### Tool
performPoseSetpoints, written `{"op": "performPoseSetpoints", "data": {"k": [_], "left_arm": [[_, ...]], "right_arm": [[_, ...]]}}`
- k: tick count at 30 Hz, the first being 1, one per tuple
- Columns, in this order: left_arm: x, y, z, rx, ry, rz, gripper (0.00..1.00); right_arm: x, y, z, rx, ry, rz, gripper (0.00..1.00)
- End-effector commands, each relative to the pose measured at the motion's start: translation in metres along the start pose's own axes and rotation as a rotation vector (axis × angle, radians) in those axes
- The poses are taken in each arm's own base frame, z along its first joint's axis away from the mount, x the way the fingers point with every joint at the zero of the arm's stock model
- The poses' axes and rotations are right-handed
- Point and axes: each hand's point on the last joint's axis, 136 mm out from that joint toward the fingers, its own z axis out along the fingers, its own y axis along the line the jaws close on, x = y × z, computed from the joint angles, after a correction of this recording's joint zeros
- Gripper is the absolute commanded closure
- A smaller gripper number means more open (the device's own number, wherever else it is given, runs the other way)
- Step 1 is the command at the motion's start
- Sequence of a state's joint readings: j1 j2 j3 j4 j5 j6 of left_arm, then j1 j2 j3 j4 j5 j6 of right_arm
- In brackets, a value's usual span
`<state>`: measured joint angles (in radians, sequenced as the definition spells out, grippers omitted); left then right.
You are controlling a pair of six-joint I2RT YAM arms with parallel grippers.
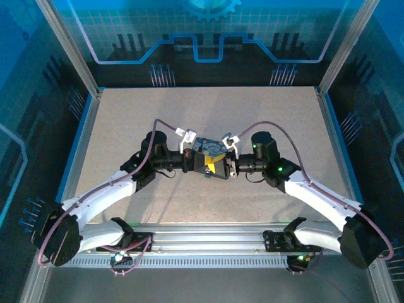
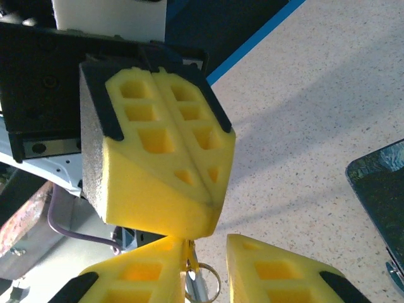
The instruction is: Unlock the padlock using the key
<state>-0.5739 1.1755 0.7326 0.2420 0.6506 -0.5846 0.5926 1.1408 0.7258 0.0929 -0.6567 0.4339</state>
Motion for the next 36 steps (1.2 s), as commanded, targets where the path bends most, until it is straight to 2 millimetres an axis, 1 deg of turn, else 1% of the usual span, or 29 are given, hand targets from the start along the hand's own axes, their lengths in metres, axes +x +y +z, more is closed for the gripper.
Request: {"op": "performPoseSetpoints", "data": {"k": [1, 5, 11, 25, 30, 36], "left_arm": [[-0.014, -0.021, -0.002, 0.044, -0.039, 0.063, 1.00], [-0.014, -0.019, -0.002, 0.041, -0.042, 0.060, 1.00], [-0.014, -0.017, -0.002, 0.028, -0.045, 0.055, 1.00], [-0.016, -0.006, -0.004, -0.031, -0.066, 0.040, 1.00], [-0.016, -0.003, -0.004, -0.044, -0.072, 0.038, 1.00], [-0.019, -0.002, -0.006, -0.061, -0.093, 0.040, 1.00]], "right_arm": [[-0.001, -0.002, -0.001, -0.012, -0.025, 0.021, 0.75], [0.003, -0.001, 0.003, -0.024, -0.016, 0.031, 0.74], [0.004, 0.002, 0.009, -0.043, -0.002, 0.031, 0.74], [0.008, 0.002, 0.011, -0.039, -0.001, 0.039, 0.75], [0.008, 0.003, 0.011, -0.042, 0.003, 0.043, 0.79], [0.015, -0.002, 0.011, -0.023, 0.013, 0.061, 0.85]]}}
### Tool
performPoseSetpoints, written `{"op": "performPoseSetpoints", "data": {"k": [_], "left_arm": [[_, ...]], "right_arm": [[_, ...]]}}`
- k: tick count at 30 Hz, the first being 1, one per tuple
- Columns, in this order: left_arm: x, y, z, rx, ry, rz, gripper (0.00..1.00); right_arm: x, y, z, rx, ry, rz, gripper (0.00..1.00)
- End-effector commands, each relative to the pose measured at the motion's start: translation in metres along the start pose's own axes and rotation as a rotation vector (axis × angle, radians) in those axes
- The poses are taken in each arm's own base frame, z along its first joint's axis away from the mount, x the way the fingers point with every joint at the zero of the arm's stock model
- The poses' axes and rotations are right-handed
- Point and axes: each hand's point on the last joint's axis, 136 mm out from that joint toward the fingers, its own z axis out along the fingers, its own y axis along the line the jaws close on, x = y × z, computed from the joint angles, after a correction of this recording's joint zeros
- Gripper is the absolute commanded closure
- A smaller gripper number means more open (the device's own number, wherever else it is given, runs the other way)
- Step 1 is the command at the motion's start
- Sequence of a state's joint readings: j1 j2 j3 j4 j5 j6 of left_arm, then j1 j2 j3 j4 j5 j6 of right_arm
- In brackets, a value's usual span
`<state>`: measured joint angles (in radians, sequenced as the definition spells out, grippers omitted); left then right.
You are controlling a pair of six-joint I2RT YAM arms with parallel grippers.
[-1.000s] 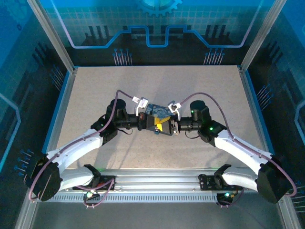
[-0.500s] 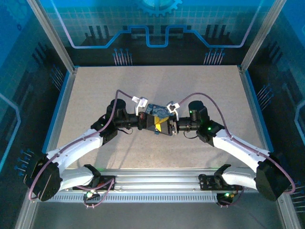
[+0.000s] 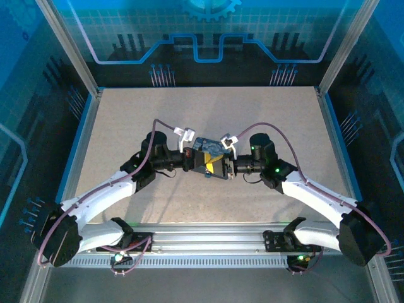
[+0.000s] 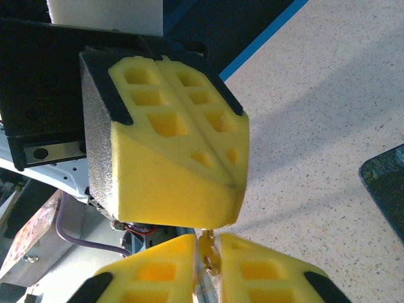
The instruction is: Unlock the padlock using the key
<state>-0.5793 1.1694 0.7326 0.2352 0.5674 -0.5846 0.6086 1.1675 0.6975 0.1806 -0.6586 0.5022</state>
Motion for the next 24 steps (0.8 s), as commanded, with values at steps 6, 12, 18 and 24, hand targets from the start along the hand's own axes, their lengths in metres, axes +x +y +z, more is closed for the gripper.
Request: {"op": "performPoseSetpoints", "data": {"k": [6, 12, 18, 24], "left_arm": [[-0.013, -0.009, -0.007, -0.011, -0.061, 0.040, 1.00], [-0.013, -0.008, -0.008, -0.015, -0.062, 0.043, 1.00], [-0.014, -0.007, -0.012, -0.035, -0.080, 0.053, 1.00], [-0.013, -0.005, -0.013, -0.042, -0.082, 0.051, 1.00]], "right_arm": [[0.015, -0.007, 0.000, 0.026, 0.020, 0.033, 0.88], [0.015, -0.009, -0.001, 0.040, 0.019, 0.035, 0.94], [0.018, -0.015, -0.008, 0.074, 0.009, 0.045, 0.95], [0.019, -0.019, -0.014, 0.097, -0.011, 0.055, 0.96]]}}
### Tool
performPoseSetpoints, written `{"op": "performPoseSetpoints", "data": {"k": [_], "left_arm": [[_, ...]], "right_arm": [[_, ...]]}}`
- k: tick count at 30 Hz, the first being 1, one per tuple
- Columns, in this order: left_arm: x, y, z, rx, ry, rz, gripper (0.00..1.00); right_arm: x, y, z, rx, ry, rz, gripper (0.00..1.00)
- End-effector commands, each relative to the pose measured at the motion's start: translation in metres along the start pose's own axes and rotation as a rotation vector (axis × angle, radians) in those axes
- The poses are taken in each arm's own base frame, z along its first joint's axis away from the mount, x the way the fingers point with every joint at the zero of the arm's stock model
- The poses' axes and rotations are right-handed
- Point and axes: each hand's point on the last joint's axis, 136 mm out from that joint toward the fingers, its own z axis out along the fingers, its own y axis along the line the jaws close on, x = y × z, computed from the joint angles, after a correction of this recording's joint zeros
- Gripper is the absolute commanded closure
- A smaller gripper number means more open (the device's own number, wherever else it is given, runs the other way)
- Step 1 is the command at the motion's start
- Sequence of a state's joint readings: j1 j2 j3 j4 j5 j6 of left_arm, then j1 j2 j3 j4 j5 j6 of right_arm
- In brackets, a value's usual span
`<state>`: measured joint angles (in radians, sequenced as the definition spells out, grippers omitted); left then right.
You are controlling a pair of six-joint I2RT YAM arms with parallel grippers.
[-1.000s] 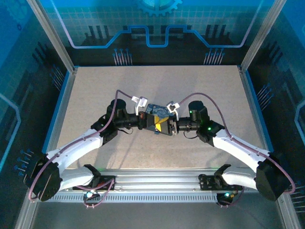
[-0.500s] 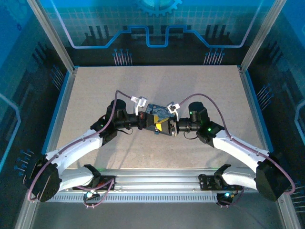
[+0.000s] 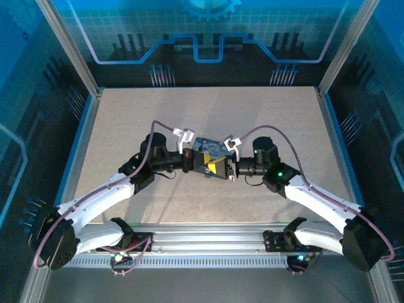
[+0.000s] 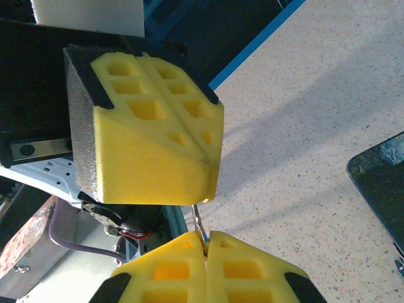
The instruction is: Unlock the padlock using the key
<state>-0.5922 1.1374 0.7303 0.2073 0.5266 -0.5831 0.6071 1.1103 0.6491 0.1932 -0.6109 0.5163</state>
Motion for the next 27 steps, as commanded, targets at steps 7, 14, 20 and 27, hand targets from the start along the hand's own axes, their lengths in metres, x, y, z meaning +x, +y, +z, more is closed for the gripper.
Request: {"op": "performPoseSetpoints", "data": {"k": [7, 14, 20, 27], "left_arm": [[-0.013, -0.001, -0.009, -0.025, -0.069, 0.042, 1.00], [-0.014, 0.003, -0.013, -0.055, -0.082, 0.039, 0.58], [-0.006, 0.022, -0.022, -0.157, -0.082, 0.029, 0.27], [0.022, 0.061, -0.029, -0.320, -0.016, 0.038, 0.20]], "right_arm": [[0.018, -0.021, -0.007, 0.075, 0.025, 0.062, 0.97], [0.028, -0.032, -0.006, 0.127, 0.076, 0.081, 0.99], [0.035, -0.053, -0.002, 0.203, 0.137, 0.129, 0.98], [0.032, -0.088, 0.005, 0.278, 0.156, 0.231, 0.98]]}}
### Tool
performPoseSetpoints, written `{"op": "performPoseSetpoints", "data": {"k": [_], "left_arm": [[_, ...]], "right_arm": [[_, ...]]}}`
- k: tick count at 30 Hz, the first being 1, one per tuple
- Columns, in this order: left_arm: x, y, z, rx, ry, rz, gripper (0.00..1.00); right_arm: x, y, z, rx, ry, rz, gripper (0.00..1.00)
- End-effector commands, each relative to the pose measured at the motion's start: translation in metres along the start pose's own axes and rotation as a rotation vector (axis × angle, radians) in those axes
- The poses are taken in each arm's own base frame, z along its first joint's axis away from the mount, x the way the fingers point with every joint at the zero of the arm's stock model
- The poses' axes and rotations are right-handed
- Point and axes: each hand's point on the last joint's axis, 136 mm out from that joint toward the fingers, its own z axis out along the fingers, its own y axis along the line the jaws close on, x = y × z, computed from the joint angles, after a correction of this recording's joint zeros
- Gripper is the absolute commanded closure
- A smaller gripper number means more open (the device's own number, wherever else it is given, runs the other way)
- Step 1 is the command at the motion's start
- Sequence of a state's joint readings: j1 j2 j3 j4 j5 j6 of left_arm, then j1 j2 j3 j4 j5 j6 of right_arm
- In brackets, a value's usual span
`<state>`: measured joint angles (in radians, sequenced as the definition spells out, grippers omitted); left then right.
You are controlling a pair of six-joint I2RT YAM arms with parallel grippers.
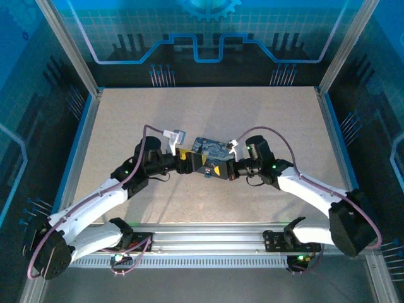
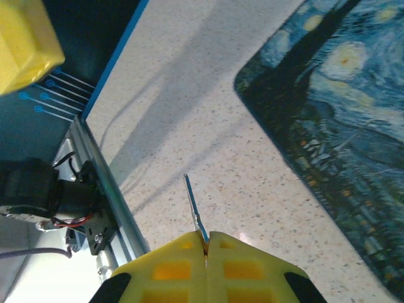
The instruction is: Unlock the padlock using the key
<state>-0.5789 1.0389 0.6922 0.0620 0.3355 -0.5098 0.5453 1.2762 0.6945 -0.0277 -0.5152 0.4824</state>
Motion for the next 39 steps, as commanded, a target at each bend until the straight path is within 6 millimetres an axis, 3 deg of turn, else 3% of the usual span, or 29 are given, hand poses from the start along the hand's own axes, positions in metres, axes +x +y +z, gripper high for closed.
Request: {"op": "performPoseSetpoints", "data": {"k": [1, 10, 14, 29, 39], "left_arm": [[0.025, 0.034, -0.002, -0.131, 0.056, 0.016, 0.21], [0.057, 0.062, 0.017, -0.184, 0.146, -0.020, 0.22], [0.067, 0.069, 0.027, -0.184, 0.178, -0.032, 0.23], [0.090, 0.093, 0.062, -0.213, 0.281, -0.036, 0.26], [0.076, 0.104, 0.084, -0.238, 0.258, 0.001, 0.24]], "right_arm": [[-0.015, -0.015, 0.001, 0.052, -0.014, 0.052, 0.97], [-0.036, -0.051, 0.012, 0.091, -0.040, 0.133, 0.97], [-0.036, -0.063, 0.016, 0.111, -0.029, 0.153, 0.97], [0.006, -0.092, 0.020, 0.195, 0.052, 0.249, 0.97], [0.016, -0.095, 0.020, 0.209, 0.070, 0.263, 0.97]]}}
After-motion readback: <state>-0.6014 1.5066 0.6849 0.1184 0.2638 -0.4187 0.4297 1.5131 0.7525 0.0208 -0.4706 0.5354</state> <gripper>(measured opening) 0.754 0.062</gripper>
